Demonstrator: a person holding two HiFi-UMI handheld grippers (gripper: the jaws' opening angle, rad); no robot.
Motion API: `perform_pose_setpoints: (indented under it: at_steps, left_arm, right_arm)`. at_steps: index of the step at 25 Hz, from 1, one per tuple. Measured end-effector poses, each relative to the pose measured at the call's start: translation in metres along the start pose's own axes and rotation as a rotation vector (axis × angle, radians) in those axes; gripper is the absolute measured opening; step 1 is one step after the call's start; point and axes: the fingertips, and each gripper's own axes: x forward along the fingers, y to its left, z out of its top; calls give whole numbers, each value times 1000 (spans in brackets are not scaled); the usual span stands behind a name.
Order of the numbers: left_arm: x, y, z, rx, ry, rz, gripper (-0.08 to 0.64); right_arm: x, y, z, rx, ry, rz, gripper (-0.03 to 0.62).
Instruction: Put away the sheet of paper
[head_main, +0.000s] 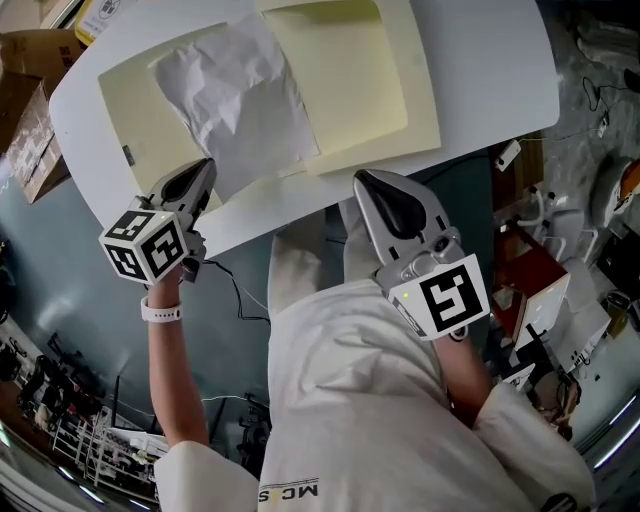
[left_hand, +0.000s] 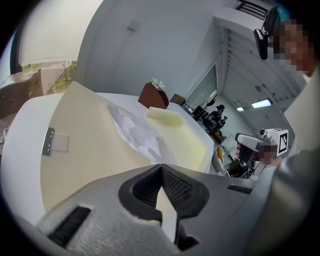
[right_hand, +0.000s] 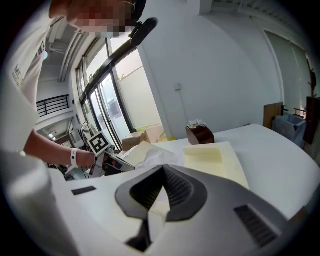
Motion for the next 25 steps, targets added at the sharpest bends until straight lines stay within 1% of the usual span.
perform_pose_setpoints:
  at_steps: [5,7,10,15,20,25]
  left_arm:
    - [4,0,-10,32,48,18,25]
    - [15,0,-13,45,72,23,23]
    - [29,-3,-17,85,114,27,25]
    - [34,-5,-26,152,172,32,25]
    - [39,-2,-30,176,202,29,25]
    - [51,-1,-23,218,229,30,25]
  right_arm:
    - [-2,7,-2,12,3,-5,14]
    - [0,2,-4,16,8,-6,14]
    - [2,-7,-7,20,12,-7,14]
    - [2,-9,-9,27,16,-5,14]
    - [2,-10,-16,35,25,-4,14]
    - [1,-12,-18,41,26,-2,14]
